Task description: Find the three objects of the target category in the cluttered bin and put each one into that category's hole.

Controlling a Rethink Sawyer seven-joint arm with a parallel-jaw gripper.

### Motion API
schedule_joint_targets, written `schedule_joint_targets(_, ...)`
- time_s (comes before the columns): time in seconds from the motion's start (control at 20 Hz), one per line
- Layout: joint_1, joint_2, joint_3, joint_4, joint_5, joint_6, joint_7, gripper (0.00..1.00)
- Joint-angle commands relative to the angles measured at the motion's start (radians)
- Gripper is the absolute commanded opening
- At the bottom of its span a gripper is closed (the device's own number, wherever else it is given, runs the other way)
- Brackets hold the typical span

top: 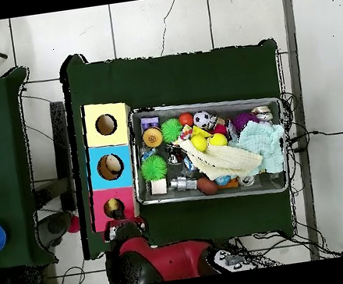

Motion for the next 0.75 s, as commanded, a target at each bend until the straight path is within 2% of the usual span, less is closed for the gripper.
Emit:
schedule_joint_targets(0.05,0.03,-0.092,-0.063,-0.158,0.042,0.098,0.078,0.0)
schedule_joint_targets(0.1,0.05,-0.108,-0.096,-0.164,0.046,0.101,0.054,0.0)
schedule_joint_targets(0.15,0.093,-0.123,-0.162,-0.172,0.066,0.101,0.02,0.0)
schedule_joint_targets(0.2,0.104,-0.128,-0.183,-0.174,0.07,0.095,0.014,0.0)
schedule_joint_targets(0.35,0.225,-0.123,-0.343,-0.235,0.095,0.138,-0.097,0.0)
schedule_joint_targets(0.4,0.235,-0.119,-0.354,-0.245,0.085,0.129,-0.093,0.0)
schedule_joint_targets(0.5,0.223,-0.105,-0.338,-0.242,0.088,0.131,-0.023,0.0)
schedule_joint_targets(0.6,0.259,-0.092,-0.389,-0.256,0.106,0.116,-0.008,0.0)
schedule_joint_targets(0.75,0.275,-0.086,-0.41,-0.267,0.079,0.085,0.009,0.0)
